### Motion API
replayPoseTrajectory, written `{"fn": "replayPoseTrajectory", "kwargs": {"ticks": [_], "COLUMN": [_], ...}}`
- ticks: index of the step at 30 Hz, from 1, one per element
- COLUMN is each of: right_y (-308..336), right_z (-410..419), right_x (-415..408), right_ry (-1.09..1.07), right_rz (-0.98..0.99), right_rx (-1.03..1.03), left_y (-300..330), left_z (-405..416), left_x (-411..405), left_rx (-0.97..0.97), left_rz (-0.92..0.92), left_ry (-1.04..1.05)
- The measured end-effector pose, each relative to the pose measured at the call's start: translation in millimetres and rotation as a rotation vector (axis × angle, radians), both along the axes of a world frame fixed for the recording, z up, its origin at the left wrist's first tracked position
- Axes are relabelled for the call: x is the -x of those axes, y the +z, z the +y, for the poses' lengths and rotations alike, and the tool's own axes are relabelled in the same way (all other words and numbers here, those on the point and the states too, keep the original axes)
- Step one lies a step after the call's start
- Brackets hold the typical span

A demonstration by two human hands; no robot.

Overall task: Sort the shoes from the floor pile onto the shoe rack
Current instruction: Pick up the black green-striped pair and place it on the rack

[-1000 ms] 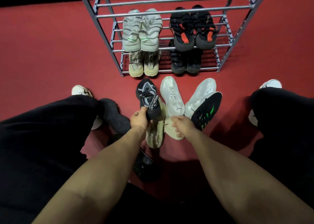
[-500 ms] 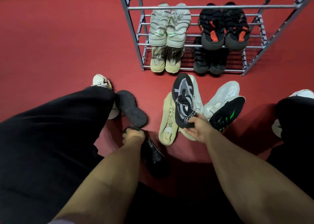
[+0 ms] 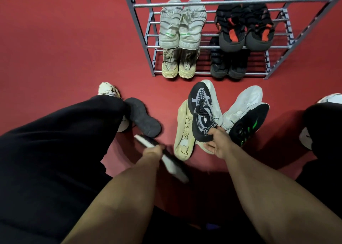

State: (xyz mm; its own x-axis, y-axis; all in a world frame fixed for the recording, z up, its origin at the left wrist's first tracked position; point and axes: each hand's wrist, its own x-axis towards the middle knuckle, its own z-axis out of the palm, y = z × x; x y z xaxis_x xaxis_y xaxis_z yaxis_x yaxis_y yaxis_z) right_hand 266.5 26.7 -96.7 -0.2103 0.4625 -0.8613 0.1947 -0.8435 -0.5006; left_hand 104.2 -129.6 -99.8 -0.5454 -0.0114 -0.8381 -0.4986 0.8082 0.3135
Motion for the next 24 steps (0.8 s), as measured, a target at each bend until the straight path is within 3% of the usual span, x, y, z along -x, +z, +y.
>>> {"fn": "replayPoseTrajectory", "kwargs": {"ticks": [3,7,9,12,13,16,21,22,24], "right_y": [1,6,8,15,16,17,13,13,14], "right_z": [2,5,8,13,15,16,13,12,9], "right_x": [2,1,-3,-13,-18,-32,-33,-30,-27], "right_ry": [-0.16,-0.313,-0.39,-0.502,-0.543,-0.624,-0.527,-0.472,-0.386], "right_rz": [0.006,0.016,0.005,-0.018,-0.015,-0.001,0.04,0.056,0.08], "right_rx": [-0.005,-0.045,-0.076,-0.126,-0.137,-0.15,-0.105,-0.084,-0.05], "left_y": [24,50,47,37,31,13,-4,-2,-6], "left_z": [23,58,77,88,84,58,45,48,52], "left_x": [-6,-7,-8,-13,-13,-8,-28,-32,-34], "left_rx": [-0.005,-0.154,-0.333,-0.548,-0.509,-0.156,-0.244,-0.252,-0.12], "left_rz": [0.377,0.628,0.541,0.188,0.208,0.466,-0.053,-0.096,0.014], "left_ry": [-0.107,-0.329,-0.445,-0.361,-0.382,-0.596,-0.41,-0.37,-0.469]}}
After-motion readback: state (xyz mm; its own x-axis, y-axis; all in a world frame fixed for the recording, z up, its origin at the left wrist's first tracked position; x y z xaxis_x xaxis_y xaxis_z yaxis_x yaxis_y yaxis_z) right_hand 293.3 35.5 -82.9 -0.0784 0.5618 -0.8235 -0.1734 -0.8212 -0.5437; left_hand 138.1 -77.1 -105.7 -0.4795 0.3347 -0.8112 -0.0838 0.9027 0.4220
